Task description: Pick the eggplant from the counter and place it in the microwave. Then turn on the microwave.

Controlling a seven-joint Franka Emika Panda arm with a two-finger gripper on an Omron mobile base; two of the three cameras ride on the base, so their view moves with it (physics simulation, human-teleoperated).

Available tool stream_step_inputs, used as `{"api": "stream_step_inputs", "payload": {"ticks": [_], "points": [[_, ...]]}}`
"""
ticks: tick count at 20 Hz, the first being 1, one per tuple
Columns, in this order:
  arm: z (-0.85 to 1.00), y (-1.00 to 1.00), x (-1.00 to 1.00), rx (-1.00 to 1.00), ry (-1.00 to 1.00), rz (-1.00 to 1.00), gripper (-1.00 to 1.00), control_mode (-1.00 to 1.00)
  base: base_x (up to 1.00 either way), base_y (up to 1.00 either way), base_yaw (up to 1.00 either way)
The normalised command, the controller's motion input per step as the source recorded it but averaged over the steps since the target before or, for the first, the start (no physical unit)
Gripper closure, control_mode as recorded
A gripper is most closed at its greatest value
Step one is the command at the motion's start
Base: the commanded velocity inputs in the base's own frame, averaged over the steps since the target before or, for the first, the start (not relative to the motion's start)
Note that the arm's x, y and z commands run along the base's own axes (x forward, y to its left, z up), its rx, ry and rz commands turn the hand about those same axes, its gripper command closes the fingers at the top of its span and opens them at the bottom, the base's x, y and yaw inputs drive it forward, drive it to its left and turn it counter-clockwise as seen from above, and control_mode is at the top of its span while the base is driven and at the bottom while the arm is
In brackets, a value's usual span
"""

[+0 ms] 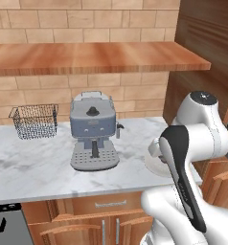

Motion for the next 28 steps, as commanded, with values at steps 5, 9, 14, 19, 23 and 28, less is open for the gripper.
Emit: {"api": "stream_step_inputs", "payload": {"ticks": [5,9,14,19,23,28], "points": [[0.00,0.00,0.00,0.00,0.00,0.00,-1.00,1.00,0.00,0.00,0.00],[0.00,0.00,0.00,0.00,0.00,0.00,-1.00,1.00,0.00,0.00,0.00],[0.00,0.00,0.00,0.00,0.00,0.00,-1.00,1.00,0.00,0.00,0.00],[0.00,0.00,0.00,0.00,0.00,0.00,-1.00,1.00,0.00,0.00,0.00],[0.00,-0.01,0.07,0.00,0.00,-0.01,-1.00,-1.00,0.00,0.00,0.00],[0.00,-0.18,0.19,0.00,0.02,-0.13,-1.00,-1.00,0.00,0.00,0.00]]}}
